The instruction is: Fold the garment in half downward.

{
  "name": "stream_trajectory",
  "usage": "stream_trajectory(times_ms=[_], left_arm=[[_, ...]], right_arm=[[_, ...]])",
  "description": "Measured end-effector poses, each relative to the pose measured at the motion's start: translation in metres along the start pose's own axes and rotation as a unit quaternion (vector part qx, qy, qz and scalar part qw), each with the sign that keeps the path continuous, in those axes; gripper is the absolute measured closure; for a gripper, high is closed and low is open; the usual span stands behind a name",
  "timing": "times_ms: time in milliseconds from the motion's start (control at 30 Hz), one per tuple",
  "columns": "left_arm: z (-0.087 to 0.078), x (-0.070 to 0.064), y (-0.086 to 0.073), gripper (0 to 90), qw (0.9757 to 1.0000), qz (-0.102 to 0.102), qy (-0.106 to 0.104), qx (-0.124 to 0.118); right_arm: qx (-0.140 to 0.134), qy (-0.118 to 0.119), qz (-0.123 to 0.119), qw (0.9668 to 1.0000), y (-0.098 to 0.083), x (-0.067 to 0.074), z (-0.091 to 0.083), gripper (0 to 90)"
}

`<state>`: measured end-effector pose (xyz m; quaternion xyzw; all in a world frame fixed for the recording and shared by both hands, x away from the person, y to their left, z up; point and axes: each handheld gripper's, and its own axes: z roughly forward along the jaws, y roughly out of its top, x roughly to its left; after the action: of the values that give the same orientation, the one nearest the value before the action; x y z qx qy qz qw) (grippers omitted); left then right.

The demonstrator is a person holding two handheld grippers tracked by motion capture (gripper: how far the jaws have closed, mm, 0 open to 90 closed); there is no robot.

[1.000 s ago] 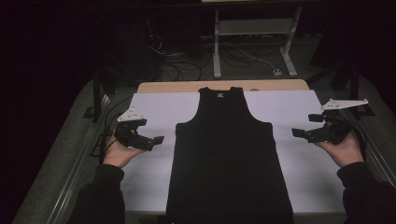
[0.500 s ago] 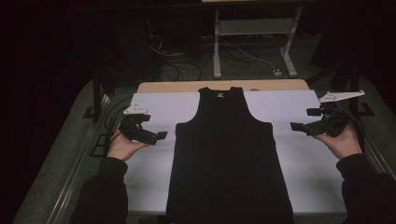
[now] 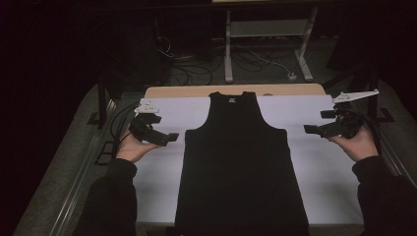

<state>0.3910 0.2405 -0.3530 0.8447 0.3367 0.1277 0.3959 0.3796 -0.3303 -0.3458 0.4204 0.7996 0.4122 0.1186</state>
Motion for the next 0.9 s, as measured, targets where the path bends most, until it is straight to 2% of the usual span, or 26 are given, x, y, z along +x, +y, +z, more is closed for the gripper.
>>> stream_trajectory(times_ms=[133, 300, 500, 900], left_arm=[[0.006, 0.002, 0.001, 0.0, 1.0000, 0.002, -0.005, 0.004], [0.013, 0.004, 0.003, 0.0, 0.9999, -0.005, -0.011, 0.002], [0.022, 0.005, 0.007, 0.0, 0.9998, 0.001, -0.018, 0.010], [0.035, 0.011, 0.006, 0.0, 0.9996, -0.001, -0.018, 0.022]], right_arm=[[0.007, 0.002, 0.000, 1.0000, 0.003, -0.002, 0.006, 0.0], [0.010, 0.004, 0.004, 0.9999, 0.004, -0.005, 0.013, 0.0], [0.012, 0.007, 0.008, 0.9999, 0.004, -0.009, 0.020, 0.0], [0.015, 0.006, 0.017, 0.9997, 0.001, -0.021, 0.035, 0.0]])
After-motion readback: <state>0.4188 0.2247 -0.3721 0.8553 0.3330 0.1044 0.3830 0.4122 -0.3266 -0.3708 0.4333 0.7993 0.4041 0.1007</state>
